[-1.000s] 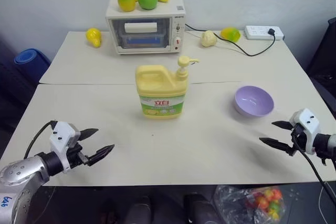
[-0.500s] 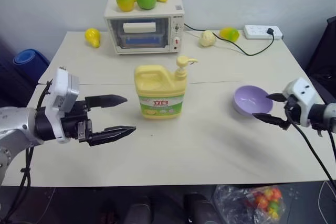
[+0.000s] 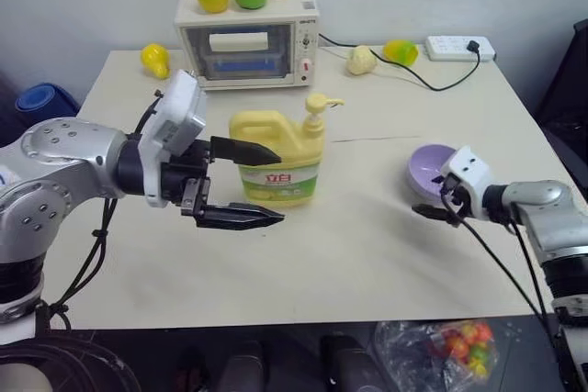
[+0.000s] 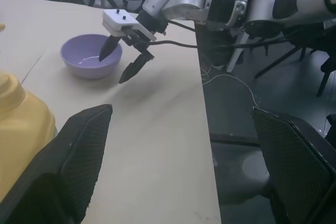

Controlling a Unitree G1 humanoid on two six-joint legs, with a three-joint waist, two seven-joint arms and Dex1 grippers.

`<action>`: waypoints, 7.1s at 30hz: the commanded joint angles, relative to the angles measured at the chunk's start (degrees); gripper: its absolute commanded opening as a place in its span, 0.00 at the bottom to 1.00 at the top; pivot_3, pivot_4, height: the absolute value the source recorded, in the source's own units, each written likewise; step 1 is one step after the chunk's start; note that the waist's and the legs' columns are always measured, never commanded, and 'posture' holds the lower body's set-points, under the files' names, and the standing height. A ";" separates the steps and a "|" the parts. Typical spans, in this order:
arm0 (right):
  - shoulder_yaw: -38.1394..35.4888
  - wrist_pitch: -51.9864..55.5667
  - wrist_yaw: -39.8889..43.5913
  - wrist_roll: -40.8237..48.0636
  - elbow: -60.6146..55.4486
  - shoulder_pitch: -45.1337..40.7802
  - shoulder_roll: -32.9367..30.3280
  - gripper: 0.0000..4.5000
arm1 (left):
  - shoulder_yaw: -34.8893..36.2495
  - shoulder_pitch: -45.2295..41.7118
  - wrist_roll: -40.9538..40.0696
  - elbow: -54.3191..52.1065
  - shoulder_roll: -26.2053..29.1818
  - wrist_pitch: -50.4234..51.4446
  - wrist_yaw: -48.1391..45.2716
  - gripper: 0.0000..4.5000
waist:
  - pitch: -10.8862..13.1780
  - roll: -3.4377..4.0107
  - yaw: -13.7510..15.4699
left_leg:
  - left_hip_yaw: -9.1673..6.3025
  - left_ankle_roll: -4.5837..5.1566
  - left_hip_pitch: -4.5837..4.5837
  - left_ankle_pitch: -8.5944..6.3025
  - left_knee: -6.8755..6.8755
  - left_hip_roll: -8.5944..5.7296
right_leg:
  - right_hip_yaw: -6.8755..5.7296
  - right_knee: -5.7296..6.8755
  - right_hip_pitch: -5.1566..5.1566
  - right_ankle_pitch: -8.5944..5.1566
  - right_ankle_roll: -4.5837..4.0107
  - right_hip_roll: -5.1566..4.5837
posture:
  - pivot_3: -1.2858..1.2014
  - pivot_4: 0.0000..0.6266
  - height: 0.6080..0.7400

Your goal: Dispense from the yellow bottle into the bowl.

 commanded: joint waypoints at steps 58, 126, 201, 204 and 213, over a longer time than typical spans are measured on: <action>9.52 -26.22 23.45 -5.96 8.24 -26.48 5.64 0.00 | -4.40 -27.36 26.36 36.72 -23.36 -12.12 -1.72 0.75 | 0.01 -0.07 -0.55 | 0.13 -0.17 -0.90 0.16 0.89 -0.10 | -0.11 1.17 -1.20 0.05 0.08 -0.14 | 0.52 0.24 1.00; 18.33 -24.96 38.58 5.29 4.64 -39.18 -0.76 0.00 | -10.16 -24.37 40.90 42.75 -28.08 -17.68 -6.33 0.01 | 0.01 -0.07 -1.09 | 0.12 -0.15 -0.89 0.14 1.17 -0.13 | -0.13 1.50 -1.17 0.05 0.08 -0.18 | 0.52 0.24 1.00; 22.46 -25.03 38.58 11.78 -0.37 -38.94 -4.94 0.00 | -19.07 -14.62 44.42 38.94 -30.94 0.45 7.67 0.01 | -1.10 -0.16 0.27 | -0.23 0.34 1.64 -0.21 0.31 -0.07 | -0.16 0.20 1.74 0.04 0.08 -0.16 | 0.52 0.24 1.00; 22.32 -24.98 38.58 11.73 -0.42 -38.87 -4.82 0.00 | -19.33 -15.08 45.02 39.92 -31.09 -0.06 7.80 0.01 | -1.10 -0.16 0.27 | -0.27 0.34 1.79 -0.23 0.22 -0.04 | -0.15 0.05 1.92 0.04 0.08 -0.16 | 0.52 0.24 1.00; 21.91 -25.27 38.58 11.26 0.07 -38.73 -4.67 0.00 | -17.46 -16.47 44.53 39.70 -31.12 -1.44 6.74 0.01 | -1.10 -0.16 0.29 | -0.31 0.33 1.79 -0.25 0.21 -0.01 | -0.14 -0.07 1.99 0.04 0.08 -0.16 | 0.52 0.24 1.00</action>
